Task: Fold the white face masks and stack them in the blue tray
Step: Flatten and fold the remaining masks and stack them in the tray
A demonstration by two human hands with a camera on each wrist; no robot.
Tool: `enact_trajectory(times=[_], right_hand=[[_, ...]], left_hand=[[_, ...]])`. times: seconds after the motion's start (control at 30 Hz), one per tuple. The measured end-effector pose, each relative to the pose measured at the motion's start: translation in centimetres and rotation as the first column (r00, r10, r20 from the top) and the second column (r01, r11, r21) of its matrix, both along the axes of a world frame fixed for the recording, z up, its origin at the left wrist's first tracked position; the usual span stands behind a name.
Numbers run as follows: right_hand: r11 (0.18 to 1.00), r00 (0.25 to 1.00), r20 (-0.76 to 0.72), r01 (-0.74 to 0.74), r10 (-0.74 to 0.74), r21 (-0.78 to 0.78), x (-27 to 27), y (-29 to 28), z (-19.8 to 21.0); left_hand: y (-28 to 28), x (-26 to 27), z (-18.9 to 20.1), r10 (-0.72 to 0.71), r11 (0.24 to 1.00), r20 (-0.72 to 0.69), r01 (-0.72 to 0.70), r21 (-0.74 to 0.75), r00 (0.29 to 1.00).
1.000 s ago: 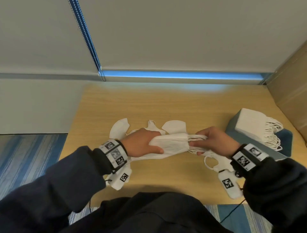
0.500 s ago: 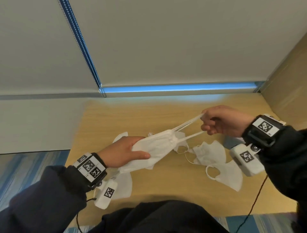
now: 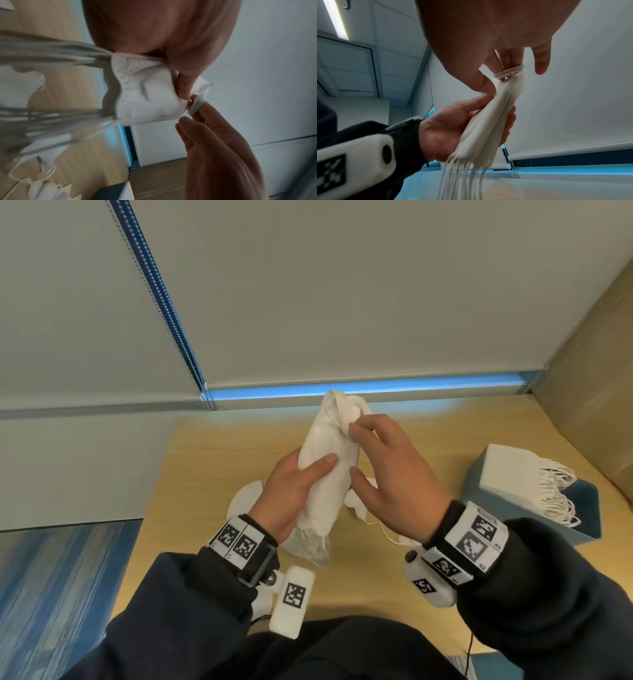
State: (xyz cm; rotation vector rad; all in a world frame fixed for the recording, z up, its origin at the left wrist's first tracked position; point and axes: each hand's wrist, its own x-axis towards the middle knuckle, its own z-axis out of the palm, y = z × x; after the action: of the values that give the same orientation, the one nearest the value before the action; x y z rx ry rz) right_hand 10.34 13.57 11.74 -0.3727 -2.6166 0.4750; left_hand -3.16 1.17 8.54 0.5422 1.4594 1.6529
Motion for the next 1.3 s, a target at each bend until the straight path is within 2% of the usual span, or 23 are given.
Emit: enact_trajectory(times=[0.13,0.27,0.3,0.37,0.4,0.47,0.53,0.57,0.6,0.67,0.73,0.8,0.87,0.93,1.0,1.07,1.1,1.13,1.2,1.23,1.3], right_hand=[[0.999,1.0,-0.005,-0.01,0.01,0.04,0.6,-0.8,-0.5],[0.989,0.987,0.075,-0.137,0.142,-0.062,1.8,-0.7,0.3],[0.978,0.982,0.042,-0.178,0.184,-0.112,2.1,-0.4,0.8],[0.943,0.971,-0.134,-0.225,0.196,-0.247,2.7,0.3,2.3],[0.911,0.955,-0.261,-0.227,0.139,-0.344,3.0,0.6,3.0],[0.776,0.87,-0.49,-0.274,-0.053,-0.569,3.1,1.2,4.5],[0.631,0.783,-0.582,-0.34,-0.221,-0.697,2.7,1.8,5.9],[0.568,0.778,-0.575,-0.361,-0.253,-0.739,2.4,2.2,6.5],[0.494,0.803,-0.547,-0.385,-0.238,-0.78,2.1,2.5,7.0],[0.368,0.874,-0.474,-0.407,-0.11,-0.836,1.4,2.5,7.3],[0.328,0.904,-0.427,-0.411,0.027,-0.85,0.7,1.5,6.9],[0.282,0.892,-0.451,-0.439,0.023,-0.853,0.1,0.2,6.4],[0.186,0.871,-0.49,-0.477,-0.032,-0.859,-0.3,-0.9,5.7],[0.159,0.857,-0.505,-0.487,-0.1,-0.859,-0.3,-1.3,5.0],[0.125,0.823,-0.524,-0.509,-0.22,-0.852,-0.3,-0.7,4.5],[0.003,0.756,-0.513,-0.56,-0.408,-0.828,0.0,1.0,4.5],[-0.067,0.713,-0.487,-0.594,-0.505,-0.801,0.4,2.1,4.4],[-0.12,0.674,-0.451,-0.622,-0.585,-0.774,0.8,3.2,4.3],[-0.174,0.626,-0.387,-0.648,-0.677,-0.742,1.7,4.8,3.3],[-0.195,0.616,-0.357,-0.648,-0.703,-0.736,2.1,5.4,2.5],[-0.232,0.6,-0.288,-0.64,-0.746,-0.732,2.8,6.6,0.6]], left_hand=[[0.9,0.3,1.2,0.057,0.998,-0.105,-0.054,0.036,0.993],[1.0,0.7,2.4,0.062,0.994,-0.154,-0.047,0.097,0.986],[0.9,0.7,2.6,0.062,0.993,-0.176,-0.043,0.111,0.982],[0.6,0.5,3.0,0.071,0.989,-0.206,-0.041,0.142,0.976],[0.5,0.5,3.3,0.067,0.987,-0.219,-0.032,0.156,0.973],[0.2,0.3,3.9,0.04,0.984,-0.24,0.003,0.18,0.97],[0.0,0.0,4.6,-0.014,0.978,-0.246,0.065,0.197,0.969],[-0.1,-0.1,4.8,-0.056,0.973,-0.251,0.109,0.201,0.966],[-0.2,-0.2,5.0,-0.105,0.966,-0.269,0.163,0.201,0.957],[-0.3,-0.1,5.3,-0.22,0.939,-0.329,0.291,0.184,0.918],[-0.3,0.3,5.5,-0.307,0.91,-0.344,0.38,0.168,0.888],[-0.3,0.7,5.5,-0.333,0.905,-0.289,0.39,0.169,0.898],[-0.5,0.9,5.1,-0.342,0.912,-0.219,0.379,0.156,0.914],[-0.7,0.7,4.6,-0.354,0.923,-0.198,0.376,0.086,0.914],[-1.2,0.3,3.9,-0.407,0.912,-0.193,0.41,-0.024,0.893],[-1.9,0.1,3.1,-0.462,0.887,-0.098,0.461,-0.04,0.881],[-2.3,0.0,2.7,-0.44,0.898,-0.027,0.44,-0.015,0.898],[-2.6,0.0,2.3,-0.381,0.924,0.049,0.381,0.017,0.923],[-2.9,-0.1,1.5,-0.206,0.977,0.166,0.193,0.091,0.964],[-3.0,-0.1,1.1,-0.124,0.986,0.232,0.094,0.135,0.965],[-2.9,0.0,0.8,-0.046,0.977,0.392,-0.042,0.211,0.919]])
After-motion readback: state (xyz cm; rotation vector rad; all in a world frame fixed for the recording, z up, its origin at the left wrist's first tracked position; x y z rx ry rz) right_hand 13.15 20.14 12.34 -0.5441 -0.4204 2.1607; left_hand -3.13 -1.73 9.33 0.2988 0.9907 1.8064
